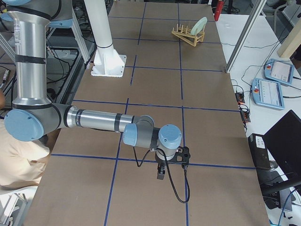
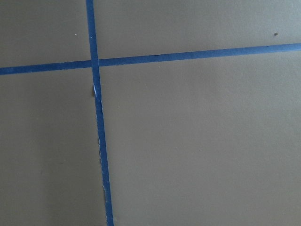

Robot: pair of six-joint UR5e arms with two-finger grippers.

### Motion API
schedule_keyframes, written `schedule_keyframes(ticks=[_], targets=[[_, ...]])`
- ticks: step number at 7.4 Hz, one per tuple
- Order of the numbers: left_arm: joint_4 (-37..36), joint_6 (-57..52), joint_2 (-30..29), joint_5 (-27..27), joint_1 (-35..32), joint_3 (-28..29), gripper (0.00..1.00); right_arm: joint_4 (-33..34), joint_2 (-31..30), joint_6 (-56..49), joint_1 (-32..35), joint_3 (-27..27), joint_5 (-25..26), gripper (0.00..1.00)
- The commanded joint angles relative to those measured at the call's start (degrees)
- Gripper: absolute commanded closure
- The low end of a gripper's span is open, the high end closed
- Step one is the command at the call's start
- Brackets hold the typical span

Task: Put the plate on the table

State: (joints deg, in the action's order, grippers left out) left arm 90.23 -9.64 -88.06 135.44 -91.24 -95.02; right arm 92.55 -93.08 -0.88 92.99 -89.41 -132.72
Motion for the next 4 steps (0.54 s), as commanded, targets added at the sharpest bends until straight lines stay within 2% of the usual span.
schedule_keyframes(ticks=[1,2,3,4], targets=[[0.1,0.0,-3.1,-1.4,0.2,-0.6,0.00,0.0,0.0,0.0,0.0,-0.1,0.0,0.00],[0.1,-0.1,-4.4,-1.7,0.2,-1.5,0.00,0.0,0.0,0.0,0.0,-0.1,0.0,0.00],[1.3,0.5,-8.7,-1.7,0.0,-0.5,0.00,0.0,0.0,0.0,0.0,0.0,0.0,0.00],[5.6,3.1,-11.2,-2.7,-0.6,-0.3,0.00,0.0,0.0,0.0,0.0,0.0,0.0,0.00]])
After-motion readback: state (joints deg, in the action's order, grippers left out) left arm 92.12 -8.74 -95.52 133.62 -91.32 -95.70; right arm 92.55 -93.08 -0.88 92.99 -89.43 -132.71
